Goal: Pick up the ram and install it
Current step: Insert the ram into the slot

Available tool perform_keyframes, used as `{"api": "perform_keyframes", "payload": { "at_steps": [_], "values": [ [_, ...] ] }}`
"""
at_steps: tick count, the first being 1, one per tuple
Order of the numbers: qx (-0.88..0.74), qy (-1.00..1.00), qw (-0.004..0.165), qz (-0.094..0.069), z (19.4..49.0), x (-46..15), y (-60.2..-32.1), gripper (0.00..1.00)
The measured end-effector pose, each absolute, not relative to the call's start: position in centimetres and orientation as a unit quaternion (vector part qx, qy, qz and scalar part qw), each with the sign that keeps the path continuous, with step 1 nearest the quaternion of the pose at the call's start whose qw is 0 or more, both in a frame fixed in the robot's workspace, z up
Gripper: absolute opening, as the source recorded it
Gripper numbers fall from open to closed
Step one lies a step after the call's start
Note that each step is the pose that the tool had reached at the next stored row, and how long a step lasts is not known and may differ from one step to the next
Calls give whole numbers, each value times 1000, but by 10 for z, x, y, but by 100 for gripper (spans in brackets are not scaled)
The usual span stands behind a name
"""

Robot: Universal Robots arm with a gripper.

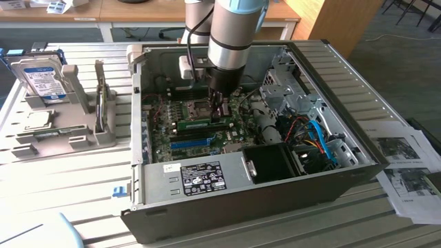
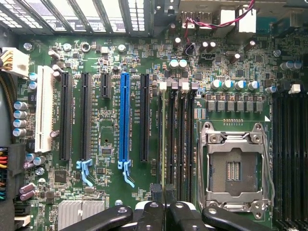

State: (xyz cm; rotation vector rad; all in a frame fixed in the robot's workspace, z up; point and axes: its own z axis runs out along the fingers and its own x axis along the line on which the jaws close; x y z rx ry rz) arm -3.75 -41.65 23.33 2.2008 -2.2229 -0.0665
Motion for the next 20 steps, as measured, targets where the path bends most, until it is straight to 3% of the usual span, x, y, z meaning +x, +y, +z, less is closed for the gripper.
{"api": "perform_keyframes", "payload": {
  "at_steps": [20],
  "values": [
    [703,-711,6,-21,232,-38,-417,11]
  ]
}}
